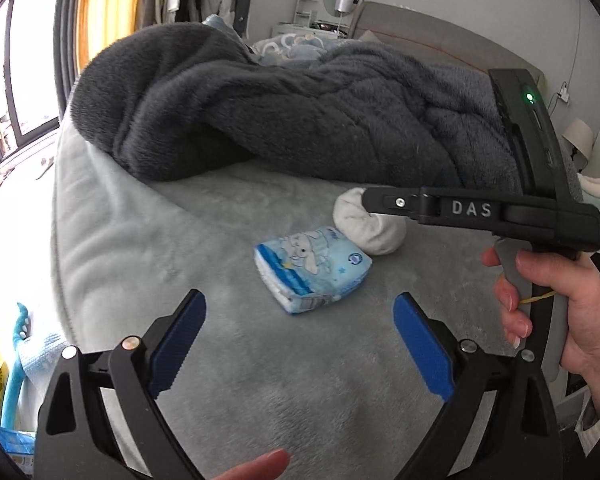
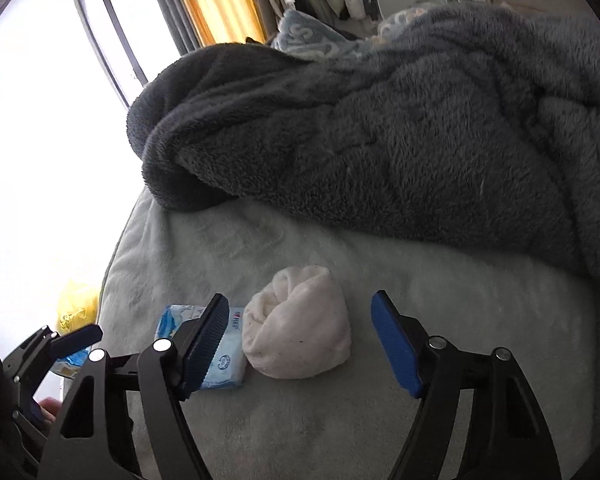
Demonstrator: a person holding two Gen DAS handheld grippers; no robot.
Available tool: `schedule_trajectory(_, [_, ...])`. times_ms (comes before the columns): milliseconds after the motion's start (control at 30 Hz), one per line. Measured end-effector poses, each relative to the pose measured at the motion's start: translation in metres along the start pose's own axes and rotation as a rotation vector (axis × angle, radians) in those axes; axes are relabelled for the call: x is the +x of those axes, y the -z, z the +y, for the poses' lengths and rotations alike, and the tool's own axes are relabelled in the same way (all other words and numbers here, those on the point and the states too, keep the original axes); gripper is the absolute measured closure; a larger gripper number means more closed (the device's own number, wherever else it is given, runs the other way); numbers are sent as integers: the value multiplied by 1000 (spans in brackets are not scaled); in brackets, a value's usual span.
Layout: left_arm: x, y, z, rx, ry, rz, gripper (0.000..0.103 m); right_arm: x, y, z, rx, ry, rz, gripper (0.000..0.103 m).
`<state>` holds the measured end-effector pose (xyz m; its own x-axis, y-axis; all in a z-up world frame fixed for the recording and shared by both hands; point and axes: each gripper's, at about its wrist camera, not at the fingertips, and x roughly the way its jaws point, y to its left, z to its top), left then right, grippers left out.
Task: Collect trash
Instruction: 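Grasp the white tissue wad with the right tool while the left tool grasps the blue wipes pack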
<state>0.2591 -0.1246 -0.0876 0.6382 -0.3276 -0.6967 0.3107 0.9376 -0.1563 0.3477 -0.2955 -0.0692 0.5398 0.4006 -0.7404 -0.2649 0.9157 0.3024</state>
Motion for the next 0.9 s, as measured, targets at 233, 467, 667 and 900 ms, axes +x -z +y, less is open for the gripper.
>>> schedule_trajectory(233, [21,-3,-8,13,16,35,7,15,3,-9,30,-61,53,54])
schedule_trajectory(467, [37,-6,-11,-39,50,68,7,3,1,-7,24,-56,21,64])
schedule_trajectory(667, [47,-9,-19,-48,43,72,7,-19,-2,-16,43,-44,-35,64])
schedule_trajectory(900, [59,-17,-22,-88,8,66,7,-39,2,-27,44,-37,-63,64])
